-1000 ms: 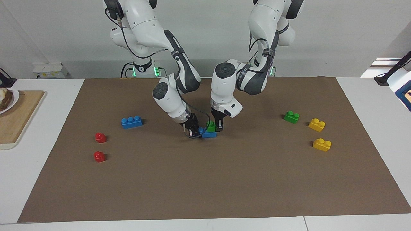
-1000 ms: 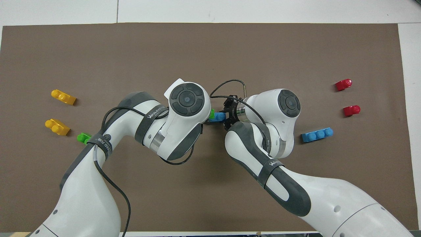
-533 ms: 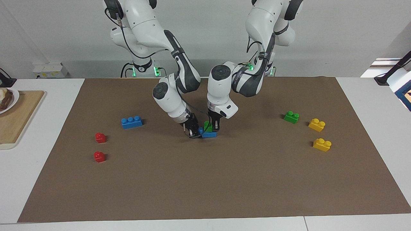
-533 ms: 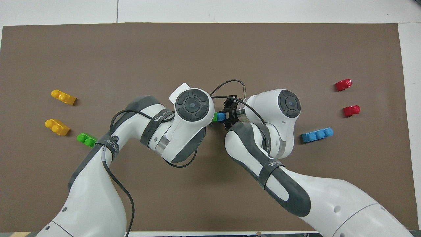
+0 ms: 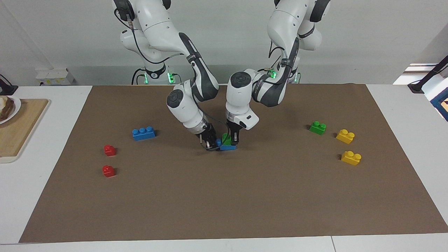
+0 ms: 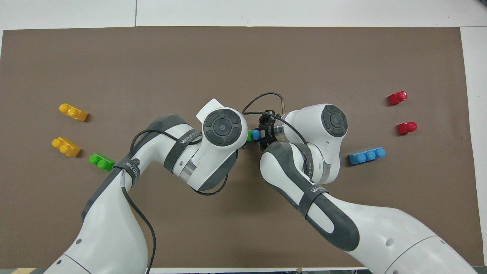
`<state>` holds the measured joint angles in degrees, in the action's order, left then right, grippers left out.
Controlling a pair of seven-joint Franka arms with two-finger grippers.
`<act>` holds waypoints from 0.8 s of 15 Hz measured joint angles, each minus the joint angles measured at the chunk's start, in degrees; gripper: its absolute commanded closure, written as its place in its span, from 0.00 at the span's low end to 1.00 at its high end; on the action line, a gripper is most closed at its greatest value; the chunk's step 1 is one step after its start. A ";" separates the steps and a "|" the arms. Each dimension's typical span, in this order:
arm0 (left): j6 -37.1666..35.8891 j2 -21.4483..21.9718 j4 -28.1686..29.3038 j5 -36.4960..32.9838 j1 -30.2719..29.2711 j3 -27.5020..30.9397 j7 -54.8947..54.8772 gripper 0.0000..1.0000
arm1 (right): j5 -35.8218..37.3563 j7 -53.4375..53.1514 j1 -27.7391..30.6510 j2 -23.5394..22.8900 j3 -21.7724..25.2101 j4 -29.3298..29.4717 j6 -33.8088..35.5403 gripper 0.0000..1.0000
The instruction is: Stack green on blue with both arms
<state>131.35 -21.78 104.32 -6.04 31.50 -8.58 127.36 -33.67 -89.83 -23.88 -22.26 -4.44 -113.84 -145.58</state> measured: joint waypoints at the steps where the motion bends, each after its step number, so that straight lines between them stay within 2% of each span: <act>1: -0.08 0.04 0.02 0.00 0.10 -0.01 -0.02 0.00 | 0.00 0.03 0.00 0.00 0.00 0.00 -0.02 0.61; 2: -0.29 0.25 0.01 -0.02 0.13 0.00 -0.16 0.00 | 0.00 0.06 0.00 0.00 0.00 -0.01 -0.03 0.39; 3: -0.79 0.77 -0.01 -0.06 0.13 0.08 -0.62 0.00 | 0.00 0.13 0.00 -0.01 0.02 -0.13 -0.03 0.27; 4: -1.69 1.65 -0.03 -0.08 0.10 0.27 -1.36 0.00 | 0.00 0.29 0.00 -0.02 0.07 -0.40 -0.03 0.21; 9: -8.52 7.96 -0.02 -0.15 -2.18 1.17 -8.21 0.00 | 0.00 0.47 0.20 -0.02 0.48 -0.71 -0.32 0.17; 12: -10.35 10.58 -0.03 -0.20 -6.32 1.28 -13.26 0.00 | 0.00 0.47 1.32 -0.02 0.75 -0.53 -0.73 0.15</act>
<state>121.00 -11.20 104.29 -6.24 25.18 -7.29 114.10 -33.67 -89.35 -22.56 -22.28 -3.68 -114.37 -146.30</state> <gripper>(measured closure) 0.000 0.198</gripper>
